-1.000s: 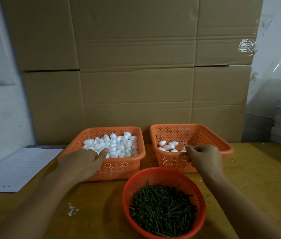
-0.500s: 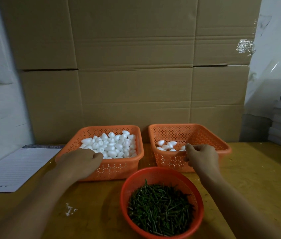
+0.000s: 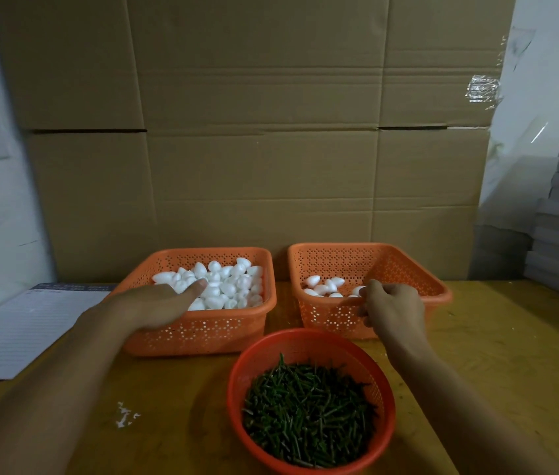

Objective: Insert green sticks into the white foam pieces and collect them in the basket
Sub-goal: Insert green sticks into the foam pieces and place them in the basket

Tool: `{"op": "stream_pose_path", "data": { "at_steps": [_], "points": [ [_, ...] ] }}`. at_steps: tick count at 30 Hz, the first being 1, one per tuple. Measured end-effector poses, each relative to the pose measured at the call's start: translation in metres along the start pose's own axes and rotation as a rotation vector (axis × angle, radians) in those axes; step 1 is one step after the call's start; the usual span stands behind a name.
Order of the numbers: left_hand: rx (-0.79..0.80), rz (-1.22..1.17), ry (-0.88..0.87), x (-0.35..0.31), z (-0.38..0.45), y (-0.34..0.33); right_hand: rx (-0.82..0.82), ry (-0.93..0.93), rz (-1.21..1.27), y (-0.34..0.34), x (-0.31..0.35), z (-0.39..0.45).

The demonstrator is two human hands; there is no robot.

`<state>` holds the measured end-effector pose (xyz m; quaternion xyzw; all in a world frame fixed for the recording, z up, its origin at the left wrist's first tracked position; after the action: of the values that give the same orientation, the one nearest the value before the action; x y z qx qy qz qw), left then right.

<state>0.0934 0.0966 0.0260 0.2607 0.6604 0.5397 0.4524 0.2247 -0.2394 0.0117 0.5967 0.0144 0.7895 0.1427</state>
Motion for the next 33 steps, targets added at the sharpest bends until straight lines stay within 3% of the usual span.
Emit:
{"op": "stream_pose_path", "data": {
  "at_steps": [5,11,15,27,33],
  "points": [
    [-0.123,0.164,0.09,0.011,0.013,0.022,-0.005,-0.021,0.023,0.001,0.001,-0.001],
    [0.107,0.404,0.06,-0.005,0.005,0.015,0.005,-0.035,0.026,0.001,0.0,-0.001],
    [0.176,0.455,0.019,-0.012,0.007,0.009,0.005,-0.035,0.029,0.001,0.0,0.0],
    [0.19,0.304,-0.069,0.008,0.029,0.002,0.007,-0.044,0.041,0.001,-0.001,0.0],
    [-0.128,-0.098,-0.107,0.002,0.027,0.029,0.011,-0.044,0.035,0.001,0.0,0.0]
  ]
}}
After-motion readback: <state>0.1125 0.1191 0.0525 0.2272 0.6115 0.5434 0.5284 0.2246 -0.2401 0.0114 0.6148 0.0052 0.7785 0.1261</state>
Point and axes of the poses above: each hand's wrist, its own z-axis towards the middle knuckle, its own y-axis out of the back of the hand, x = y × z, the point moved 7 cm from there along z, towards the middle knuckle, and after that the axes turned 7 degrees about -x, right-handed, at the moved point
